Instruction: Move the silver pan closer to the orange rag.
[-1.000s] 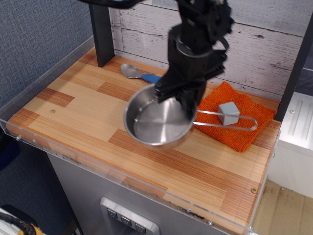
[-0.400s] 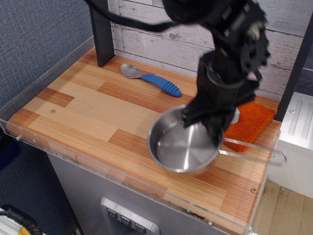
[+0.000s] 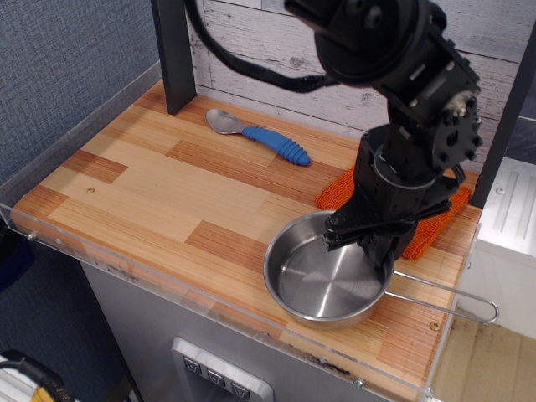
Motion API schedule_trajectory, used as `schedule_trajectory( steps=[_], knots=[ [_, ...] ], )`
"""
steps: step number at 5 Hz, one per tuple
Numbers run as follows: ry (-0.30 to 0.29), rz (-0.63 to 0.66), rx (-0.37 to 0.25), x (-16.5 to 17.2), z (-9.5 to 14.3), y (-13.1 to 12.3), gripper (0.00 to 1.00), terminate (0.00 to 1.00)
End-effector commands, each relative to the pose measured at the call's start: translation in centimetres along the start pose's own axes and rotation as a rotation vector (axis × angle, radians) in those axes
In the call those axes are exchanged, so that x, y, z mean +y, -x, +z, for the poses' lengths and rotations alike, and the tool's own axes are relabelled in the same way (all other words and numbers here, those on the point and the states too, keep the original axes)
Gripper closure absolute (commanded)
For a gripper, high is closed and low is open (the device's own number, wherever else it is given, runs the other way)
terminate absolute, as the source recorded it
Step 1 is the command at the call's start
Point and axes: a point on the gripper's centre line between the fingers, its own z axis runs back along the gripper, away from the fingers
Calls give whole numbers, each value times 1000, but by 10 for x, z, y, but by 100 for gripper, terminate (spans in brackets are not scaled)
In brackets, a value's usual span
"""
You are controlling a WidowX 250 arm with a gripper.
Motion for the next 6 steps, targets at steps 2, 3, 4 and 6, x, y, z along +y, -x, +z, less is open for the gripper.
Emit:
schedule_trajectory(
  steps=[2, 3, 4, 6],
  knots=[
    [-39, 89, -49, 11, 16, -4, 0, 0],
    [-38, 82, -61, 11, 19, -6, 0, 0],
    [-29, 95, -65, 12, 22, -8, 0, 0],
    [5, 96, -61, 12, 30, -14, 0, 0]
  ],
)
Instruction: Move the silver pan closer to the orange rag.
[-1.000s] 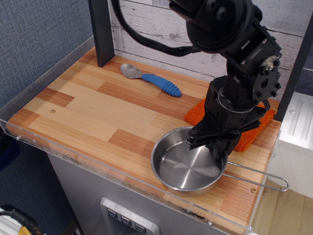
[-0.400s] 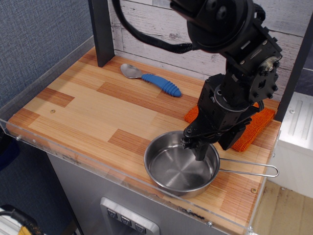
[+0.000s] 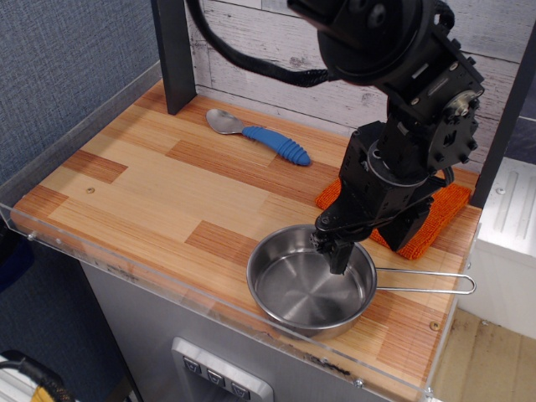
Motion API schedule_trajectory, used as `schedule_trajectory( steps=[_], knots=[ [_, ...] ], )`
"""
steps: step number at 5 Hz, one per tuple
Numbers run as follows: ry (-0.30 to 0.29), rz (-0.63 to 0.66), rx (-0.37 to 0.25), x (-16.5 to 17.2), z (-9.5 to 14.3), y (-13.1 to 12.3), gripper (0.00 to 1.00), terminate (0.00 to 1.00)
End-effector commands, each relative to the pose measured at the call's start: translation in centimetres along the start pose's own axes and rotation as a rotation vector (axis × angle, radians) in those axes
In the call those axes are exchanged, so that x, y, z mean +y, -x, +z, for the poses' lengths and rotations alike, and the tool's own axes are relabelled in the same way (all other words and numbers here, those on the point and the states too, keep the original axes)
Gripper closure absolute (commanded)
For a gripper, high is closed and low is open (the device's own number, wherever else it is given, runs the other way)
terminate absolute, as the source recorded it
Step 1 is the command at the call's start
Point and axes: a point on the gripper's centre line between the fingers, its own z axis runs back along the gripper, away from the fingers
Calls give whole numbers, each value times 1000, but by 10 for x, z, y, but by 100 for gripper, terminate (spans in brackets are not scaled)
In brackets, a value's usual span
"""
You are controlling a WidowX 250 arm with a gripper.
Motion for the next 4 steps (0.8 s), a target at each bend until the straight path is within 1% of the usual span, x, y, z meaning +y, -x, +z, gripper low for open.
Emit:
schedule_trajectory(
  steps=[1, 2, 3, 4],
  knots=[
    [127, 47, -4, 3, 49, -23, 0, 0],
    [156, 97, 1, 10, 75, -40, 0, 0],
    [175, 175, 4, 19, 93, -51, 0, 0],
    [175, 175, 4, 19, 93, -51, 0, 0]
  ],
)
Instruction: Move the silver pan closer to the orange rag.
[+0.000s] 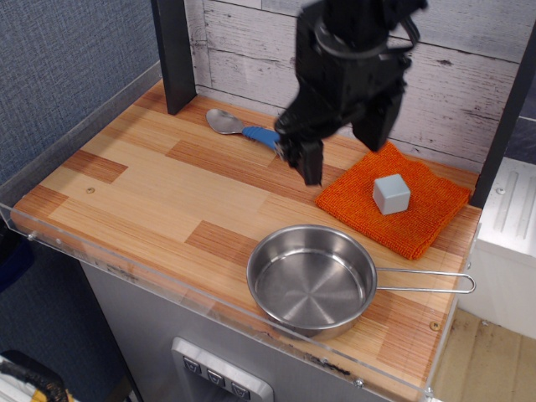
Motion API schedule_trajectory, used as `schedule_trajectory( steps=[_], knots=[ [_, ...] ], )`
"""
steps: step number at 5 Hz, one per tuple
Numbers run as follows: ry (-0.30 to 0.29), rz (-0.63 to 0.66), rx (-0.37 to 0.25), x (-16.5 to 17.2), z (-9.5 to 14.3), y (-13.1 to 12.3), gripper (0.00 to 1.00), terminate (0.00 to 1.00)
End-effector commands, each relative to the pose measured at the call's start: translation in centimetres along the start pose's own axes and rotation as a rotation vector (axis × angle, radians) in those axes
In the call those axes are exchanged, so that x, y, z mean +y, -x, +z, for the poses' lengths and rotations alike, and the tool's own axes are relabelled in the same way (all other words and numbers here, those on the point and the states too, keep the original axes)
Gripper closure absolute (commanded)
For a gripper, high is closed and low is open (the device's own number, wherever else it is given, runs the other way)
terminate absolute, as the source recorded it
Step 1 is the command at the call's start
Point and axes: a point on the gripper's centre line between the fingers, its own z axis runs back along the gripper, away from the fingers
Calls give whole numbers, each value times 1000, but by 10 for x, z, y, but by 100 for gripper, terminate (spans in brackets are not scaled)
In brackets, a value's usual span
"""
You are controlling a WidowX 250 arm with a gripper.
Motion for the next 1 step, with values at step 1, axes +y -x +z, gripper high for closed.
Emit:
schedule_trajectory(
  steps=[1],
  knots=[
    [47, 11, -11, 3, 17, 0, 0, 100]
  ],
)
